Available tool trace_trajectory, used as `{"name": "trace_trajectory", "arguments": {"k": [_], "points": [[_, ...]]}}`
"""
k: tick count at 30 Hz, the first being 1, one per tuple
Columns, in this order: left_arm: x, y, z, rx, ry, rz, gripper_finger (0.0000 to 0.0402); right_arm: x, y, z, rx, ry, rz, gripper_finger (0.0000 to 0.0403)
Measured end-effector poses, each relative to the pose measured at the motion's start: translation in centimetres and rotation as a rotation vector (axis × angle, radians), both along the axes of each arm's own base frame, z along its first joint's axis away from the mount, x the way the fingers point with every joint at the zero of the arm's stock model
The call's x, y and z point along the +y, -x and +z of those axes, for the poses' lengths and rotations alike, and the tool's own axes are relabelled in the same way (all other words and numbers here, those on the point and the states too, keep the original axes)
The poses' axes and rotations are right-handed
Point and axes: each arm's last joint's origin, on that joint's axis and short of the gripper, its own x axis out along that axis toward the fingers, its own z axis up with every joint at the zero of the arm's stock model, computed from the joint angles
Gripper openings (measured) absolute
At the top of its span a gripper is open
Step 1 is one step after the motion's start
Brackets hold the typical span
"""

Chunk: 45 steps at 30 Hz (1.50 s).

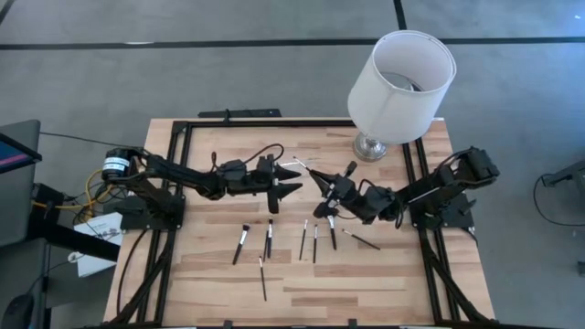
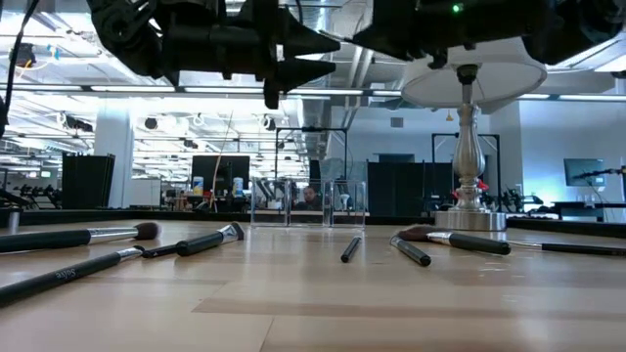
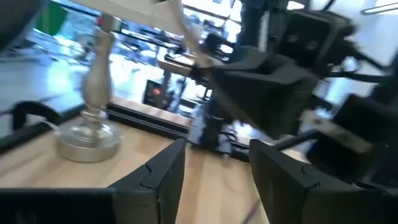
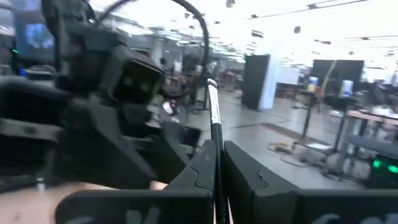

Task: Sort items
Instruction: Put the right foundation brush into the transparent organizer

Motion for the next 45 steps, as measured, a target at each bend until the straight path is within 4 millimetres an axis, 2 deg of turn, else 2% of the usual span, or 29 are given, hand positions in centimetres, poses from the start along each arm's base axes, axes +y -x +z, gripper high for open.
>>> {"name": "trace_trajectory", "arguments": {"k": [5, 15, 23, 32, 37, 45], "points": [[0.1, 0.1, 0.6, -0.058, -0.057, 0.025, 0.0175, -0.1, -0.6, 0.5, -0.042, -0.031, 0.095, 0.0006], [-0.1, 0.1, 1.0, -0.093, -0.131, -0.01, 0.0174, -1.2, -0.9, 0.2, -0.014, -0.031, 0.062, 0.0006], [0.9, 0.7, 2.3, -0.138, -0.131, 0.029, 0.0174, -1.0, -1.0, 0.3, -0.03, -0.045, 0.12, 0.0006], [1.0, 0.8, 2.4, -0.146, -0.162, 0.034, 0.0171, -1.5, -1.1, 0.2, -0.042, -0.064, 0.152, 0.0006], [0.9, 0.8, 2.5, -0.155, -0.182, 0.037, 0.0141, -1.7, -1.2, 0.2, -0.04, -0.063, 0.15, 0.0006], [0.9, 0.8, 2.6, -0.164, -0.178, 0.034, 0.0055, -2.3, -1.4, 0.0, -0.018, -0.071, 0.186, 0.0011]]}}
